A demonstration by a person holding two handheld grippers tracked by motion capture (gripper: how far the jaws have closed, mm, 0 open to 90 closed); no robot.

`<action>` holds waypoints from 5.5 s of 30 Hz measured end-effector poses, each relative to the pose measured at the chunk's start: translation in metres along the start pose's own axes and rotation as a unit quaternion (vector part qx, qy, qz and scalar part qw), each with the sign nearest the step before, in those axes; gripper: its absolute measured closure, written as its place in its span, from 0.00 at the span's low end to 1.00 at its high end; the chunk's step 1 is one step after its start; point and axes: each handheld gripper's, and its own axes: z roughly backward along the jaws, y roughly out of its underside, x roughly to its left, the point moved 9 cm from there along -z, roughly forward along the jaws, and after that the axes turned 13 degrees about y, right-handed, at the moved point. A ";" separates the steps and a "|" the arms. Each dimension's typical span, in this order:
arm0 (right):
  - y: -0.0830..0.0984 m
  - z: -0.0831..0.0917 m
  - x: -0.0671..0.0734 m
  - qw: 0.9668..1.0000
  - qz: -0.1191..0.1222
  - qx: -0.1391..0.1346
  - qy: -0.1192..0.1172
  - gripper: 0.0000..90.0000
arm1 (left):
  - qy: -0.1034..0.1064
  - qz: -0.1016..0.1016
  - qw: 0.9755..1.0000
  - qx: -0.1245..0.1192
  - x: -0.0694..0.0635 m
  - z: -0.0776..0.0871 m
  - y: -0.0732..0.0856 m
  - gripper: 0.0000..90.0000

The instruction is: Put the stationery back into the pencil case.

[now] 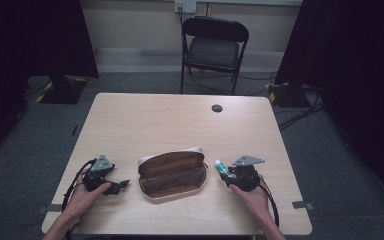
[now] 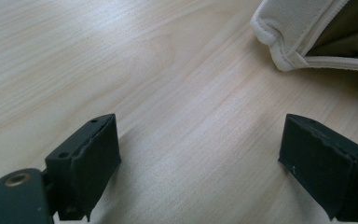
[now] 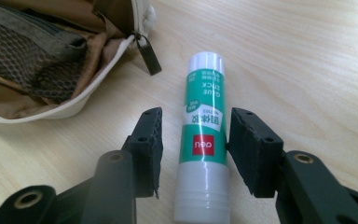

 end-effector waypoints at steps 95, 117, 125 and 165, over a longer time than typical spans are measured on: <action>-0.071 0.052 0.126 0.981 0.117 -0.068 -0.141 0.73 | -0.009 0.011 1.000 0.002 0.001 -0.002 -0.001 0.09; -0.093 -0.002 0.172 0.976 0.137 -0.027 -0.168 0.73 | -0.009 0.011 1.000 0.002 0.001 -0.002 -0.001 0.09; -0.094 -0.014 0.164 0.980 0.124 -0.015 -0.154 0.73 | -0.009 0.011 1.000 0.002 0.001 -0.002 -0.001 0.08; -0.071 0.028 0.080 0.993 0.040 -0.063 -0.090 0.63 | -0.009 0.011 1.000 0.003 0.002 -0.002 -0.001 0.08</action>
